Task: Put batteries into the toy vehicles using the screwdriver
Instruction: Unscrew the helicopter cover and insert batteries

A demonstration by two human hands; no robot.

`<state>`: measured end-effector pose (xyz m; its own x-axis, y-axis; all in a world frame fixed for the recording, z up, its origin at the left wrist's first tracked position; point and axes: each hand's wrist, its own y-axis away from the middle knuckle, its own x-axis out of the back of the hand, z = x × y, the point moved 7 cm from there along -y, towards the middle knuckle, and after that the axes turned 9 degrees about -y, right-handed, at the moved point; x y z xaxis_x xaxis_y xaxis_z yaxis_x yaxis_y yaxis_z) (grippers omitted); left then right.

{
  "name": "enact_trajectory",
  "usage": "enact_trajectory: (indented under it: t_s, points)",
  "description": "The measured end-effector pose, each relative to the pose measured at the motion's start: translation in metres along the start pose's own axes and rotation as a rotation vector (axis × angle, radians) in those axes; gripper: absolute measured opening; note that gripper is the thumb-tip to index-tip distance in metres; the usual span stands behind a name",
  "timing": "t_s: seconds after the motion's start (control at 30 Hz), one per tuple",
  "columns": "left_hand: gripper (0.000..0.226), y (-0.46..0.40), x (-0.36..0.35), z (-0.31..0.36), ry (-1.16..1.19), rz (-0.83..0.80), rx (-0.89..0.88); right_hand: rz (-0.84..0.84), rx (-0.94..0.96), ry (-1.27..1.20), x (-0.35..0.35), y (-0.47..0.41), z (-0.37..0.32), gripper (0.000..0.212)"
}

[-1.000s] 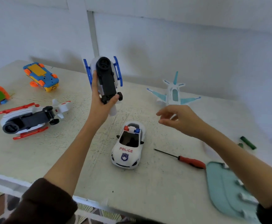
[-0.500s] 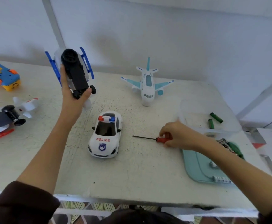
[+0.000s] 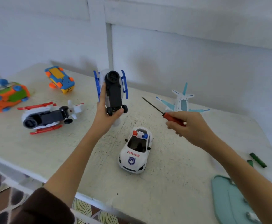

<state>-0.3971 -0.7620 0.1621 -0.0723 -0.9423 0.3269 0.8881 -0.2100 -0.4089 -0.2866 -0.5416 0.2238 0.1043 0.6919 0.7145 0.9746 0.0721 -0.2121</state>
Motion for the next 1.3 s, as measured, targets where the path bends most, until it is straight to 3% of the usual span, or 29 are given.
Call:
enact_trajectory:
  t_s: [0.37,1.03,1.3]
  points:
    - [0.098,0.013,0.012,-0.013,-0.060,0.033,0.089,0.042,0.298,-0.092,-0.039,-0.045,-0.047,0.026]
    - [0.101,0.012,0.012,-0.022,-0.062,0.075,0.095,0.077,0.377,-0.079,-0.037,-0.049,-0.048,0.021]
    - [0.099,0.012,0.010,-0.014,-0.074,0.102,0.058,-0.005,0.535,0.194,-0.041,-0.045,-0.074,0.020]
